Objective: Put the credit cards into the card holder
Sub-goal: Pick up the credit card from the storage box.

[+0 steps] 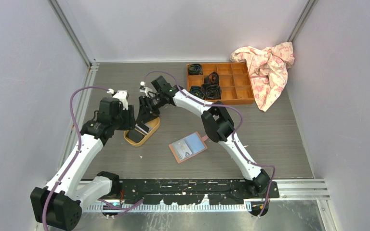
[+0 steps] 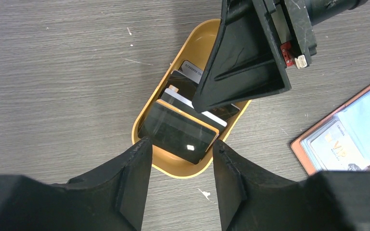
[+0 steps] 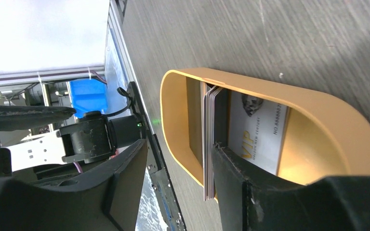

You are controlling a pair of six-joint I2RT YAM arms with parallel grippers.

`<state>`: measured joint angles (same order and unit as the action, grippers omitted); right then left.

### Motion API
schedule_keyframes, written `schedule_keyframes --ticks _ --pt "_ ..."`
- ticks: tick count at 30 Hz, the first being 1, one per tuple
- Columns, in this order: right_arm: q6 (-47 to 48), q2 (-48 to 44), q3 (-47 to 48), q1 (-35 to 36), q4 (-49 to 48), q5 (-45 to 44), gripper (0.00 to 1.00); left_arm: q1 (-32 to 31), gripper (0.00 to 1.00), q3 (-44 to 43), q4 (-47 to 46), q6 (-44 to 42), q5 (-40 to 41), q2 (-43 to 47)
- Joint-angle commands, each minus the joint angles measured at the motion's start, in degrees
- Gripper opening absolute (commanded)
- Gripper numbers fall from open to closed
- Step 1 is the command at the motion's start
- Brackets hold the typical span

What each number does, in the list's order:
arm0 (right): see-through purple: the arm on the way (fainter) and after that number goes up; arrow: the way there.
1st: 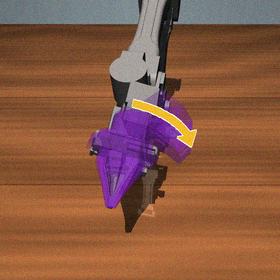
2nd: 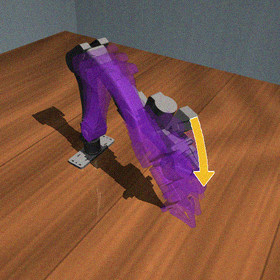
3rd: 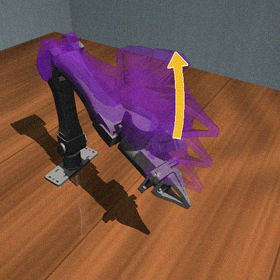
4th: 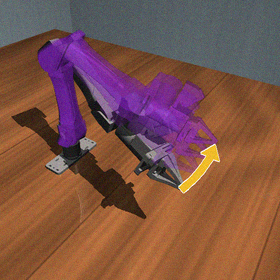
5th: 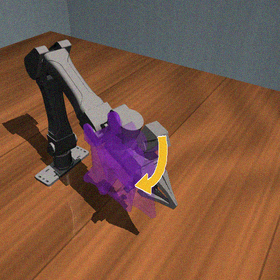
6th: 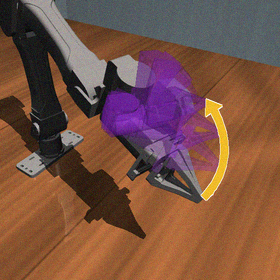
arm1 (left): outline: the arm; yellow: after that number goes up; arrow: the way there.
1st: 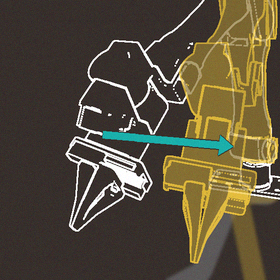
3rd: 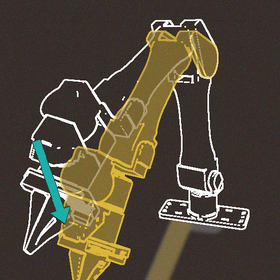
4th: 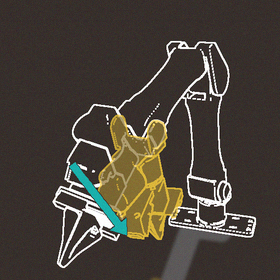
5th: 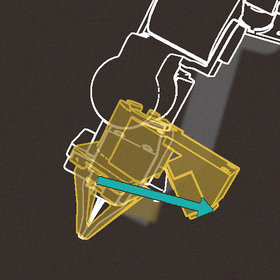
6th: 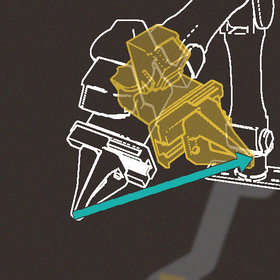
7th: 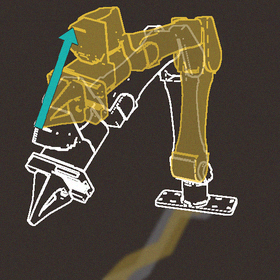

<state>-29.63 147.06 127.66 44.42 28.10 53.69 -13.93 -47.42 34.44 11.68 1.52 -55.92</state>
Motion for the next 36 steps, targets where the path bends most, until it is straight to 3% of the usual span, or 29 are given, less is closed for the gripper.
schedule_keyframes --ticks 1,11,36 --pt "2.94 -5.67 0.28 1.33 1.06 0.27 0.58 0.46 0.50 -0.92 -1.07 -0.67 1.07 1.15" --pt "12.01 -5.57 2.48 3.25 10.23 -9.47 0.61 0.49 0.45 -0.92 -1.20 -0.78 2.79 2.72" --pt "14.16 -4.66 5.80 5.62 14.09 -13.14 0.58 0.51 0.44 -0.92 -1.30 -0.96 6.12 5.16"
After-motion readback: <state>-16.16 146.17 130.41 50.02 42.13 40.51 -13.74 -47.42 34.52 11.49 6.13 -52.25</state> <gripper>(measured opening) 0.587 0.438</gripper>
